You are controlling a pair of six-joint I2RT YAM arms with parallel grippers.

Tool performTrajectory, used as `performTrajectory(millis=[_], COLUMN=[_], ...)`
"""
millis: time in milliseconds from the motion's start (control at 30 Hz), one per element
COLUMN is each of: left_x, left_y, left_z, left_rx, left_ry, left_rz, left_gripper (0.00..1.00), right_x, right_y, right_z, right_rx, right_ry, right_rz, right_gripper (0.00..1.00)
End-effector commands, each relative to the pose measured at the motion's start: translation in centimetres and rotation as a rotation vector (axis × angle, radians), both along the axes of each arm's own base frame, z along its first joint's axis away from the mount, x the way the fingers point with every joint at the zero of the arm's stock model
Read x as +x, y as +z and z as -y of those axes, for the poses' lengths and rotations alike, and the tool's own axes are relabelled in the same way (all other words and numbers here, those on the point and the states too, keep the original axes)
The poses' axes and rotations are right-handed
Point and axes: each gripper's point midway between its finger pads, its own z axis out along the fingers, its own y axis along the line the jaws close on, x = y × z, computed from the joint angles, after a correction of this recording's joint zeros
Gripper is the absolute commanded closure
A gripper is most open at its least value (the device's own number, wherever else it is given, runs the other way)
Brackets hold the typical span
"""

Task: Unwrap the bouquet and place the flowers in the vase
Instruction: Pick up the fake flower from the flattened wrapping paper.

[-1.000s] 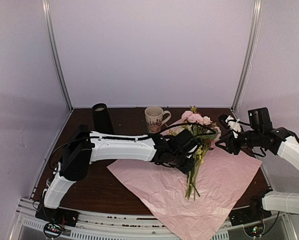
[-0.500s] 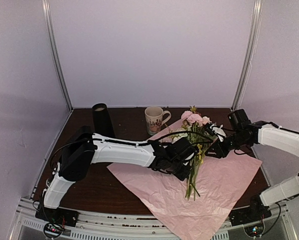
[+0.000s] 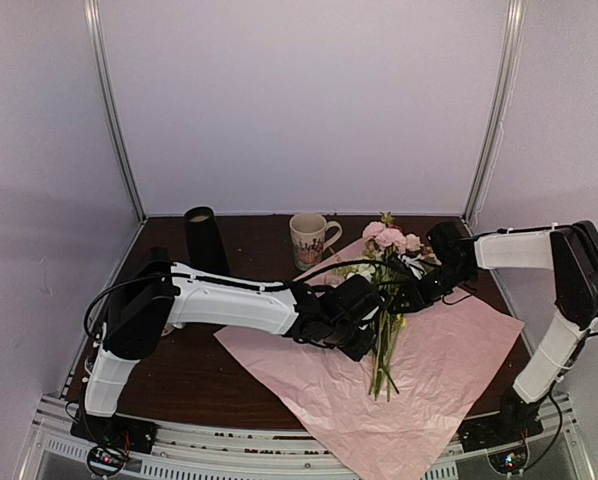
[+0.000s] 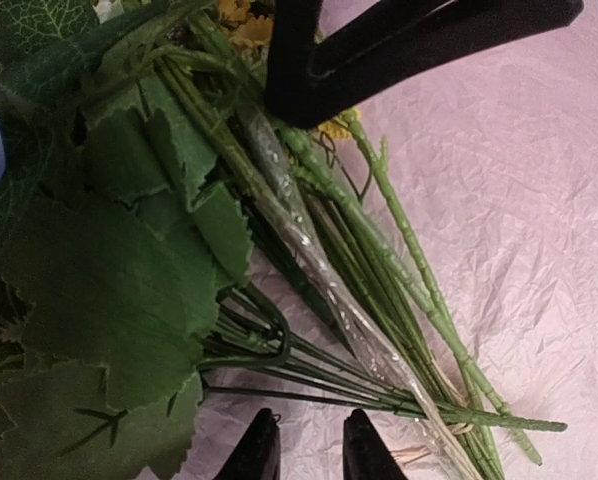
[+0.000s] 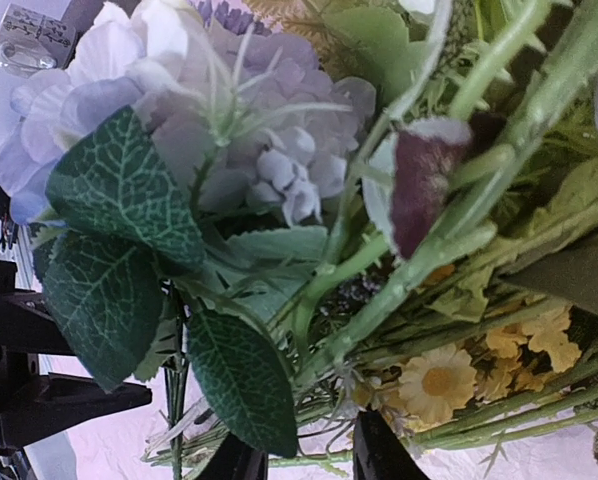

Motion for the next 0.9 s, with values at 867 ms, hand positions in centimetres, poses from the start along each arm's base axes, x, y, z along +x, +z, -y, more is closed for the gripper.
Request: performTrajectory(millis=[867], left_x=[1.3], left_y=[4.8], left_z=[-0.2], left_rx=[-0.093], left_ry=[0.050], left_rz=[0.093], left_gripper=[0.75], right_x=[-3.8], right_y=[-0.8], right_z=[-1.9], right_rx=[0.028], right_ry=[0.073], right_rz=[-0.116], right_gripper=[0.84])
